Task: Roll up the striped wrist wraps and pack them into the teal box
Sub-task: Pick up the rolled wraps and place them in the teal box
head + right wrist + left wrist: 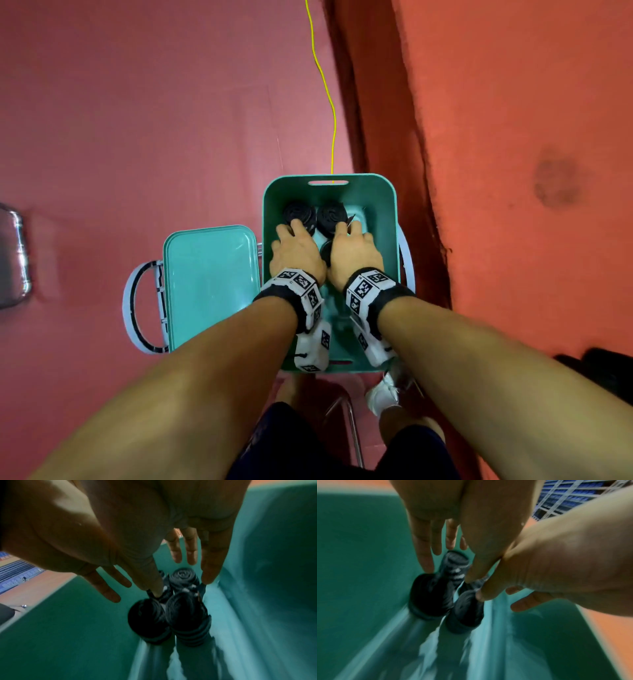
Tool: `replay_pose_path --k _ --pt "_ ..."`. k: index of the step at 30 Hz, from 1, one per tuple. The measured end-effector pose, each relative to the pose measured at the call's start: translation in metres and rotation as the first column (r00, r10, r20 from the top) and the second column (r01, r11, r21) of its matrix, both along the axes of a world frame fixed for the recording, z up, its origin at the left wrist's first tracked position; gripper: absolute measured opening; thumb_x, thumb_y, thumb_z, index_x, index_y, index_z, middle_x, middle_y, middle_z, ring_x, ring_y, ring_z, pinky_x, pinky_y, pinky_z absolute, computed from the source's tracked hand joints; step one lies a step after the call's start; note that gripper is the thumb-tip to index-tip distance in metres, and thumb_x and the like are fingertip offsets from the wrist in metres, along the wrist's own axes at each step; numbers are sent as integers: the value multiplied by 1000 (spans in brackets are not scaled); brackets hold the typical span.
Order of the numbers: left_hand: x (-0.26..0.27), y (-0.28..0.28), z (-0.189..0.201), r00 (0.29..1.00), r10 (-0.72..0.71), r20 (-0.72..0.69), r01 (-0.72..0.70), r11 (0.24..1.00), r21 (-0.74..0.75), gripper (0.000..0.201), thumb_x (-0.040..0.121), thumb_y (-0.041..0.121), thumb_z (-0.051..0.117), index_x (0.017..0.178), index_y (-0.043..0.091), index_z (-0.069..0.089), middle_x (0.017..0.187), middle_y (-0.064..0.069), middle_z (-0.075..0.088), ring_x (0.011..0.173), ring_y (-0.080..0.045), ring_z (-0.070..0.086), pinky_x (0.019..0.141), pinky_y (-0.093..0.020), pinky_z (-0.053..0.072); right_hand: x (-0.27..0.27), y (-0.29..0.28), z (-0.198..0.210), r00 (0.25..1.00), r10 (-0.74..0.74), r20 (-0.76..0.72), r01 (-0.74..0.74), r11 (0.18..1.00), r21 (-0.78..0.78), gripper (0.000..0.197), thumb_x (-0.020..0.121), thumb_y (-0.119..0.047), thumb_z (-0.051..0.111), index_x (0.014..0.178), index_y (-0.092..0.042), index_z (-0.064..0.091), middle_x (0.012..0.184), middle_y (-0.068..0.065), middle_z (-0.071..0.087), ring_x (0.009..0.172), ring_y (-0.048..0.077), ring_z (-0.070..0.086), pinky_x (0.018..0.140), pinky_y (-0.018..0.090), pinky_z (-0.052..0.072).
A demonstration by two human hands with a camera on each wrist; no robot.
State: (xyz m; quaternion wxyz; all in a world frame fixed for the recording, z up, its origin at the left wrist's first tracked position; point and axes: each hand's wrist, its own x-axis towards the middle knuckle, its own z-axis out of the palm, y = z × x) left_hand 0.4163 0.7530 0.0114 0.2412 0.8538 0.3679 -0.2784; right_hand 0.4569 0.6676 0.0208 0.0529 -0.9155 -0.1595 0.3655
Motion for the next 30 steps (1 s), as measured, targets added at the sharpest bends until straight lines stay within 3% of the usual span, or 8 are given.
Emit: replay_pose_path --k 6,12,17,23,30 --pt "25 -28 70 983 -146 115 137 987 85 58 86 25 71 133 11 39 133 -12 38 119 -36 50 76 -42 41 12 -36 72 988 -43 151 30 996 89 53 90 -23 67 133 -8 41 134 13 44 120 36 51 88 43 47" --pt "58 -100 130 895 -375 241 356 927 119 55 82 32 73 128 15 47 132 -12 44 115 -39 56 86 -48 50 21 -123 134 929 -223 296 194 973 125 49 90 -27 68 129 -8 44 128 12 49 119 35 51 87 44 49" --pt "70 -193 162 785 -566 252 550 824 139 59 81 37 77 130 19 48 135 -10 44 119 -38 56 91 -46 49 9 -230 161 861 -393 324 389 918 78 54 87 -22 68 133 -7 43 129 12 48 121 36 49 91 44 49" --pt "55 -314 164 633 -735 243 734 670 117 56 82 37 77 129 24 51 133 -9 47 113 -37 59 91 -45 49 -38 -364 162 735 -590 332 622 783 14 55 85 -25 71 130 -8 46 126 11 50 119 35 50 90 43 49" --pt "23 -424 133 485 -862 145 867 496 47 53 86 35 74 132 26 51 136 -7 47 113 -36 60 89 -43 50 -105 -483 128 554 -790 264 821 571 -15 48 84 -18 67 127 -6 48 123 13 51 116 37 51 89 44 49"
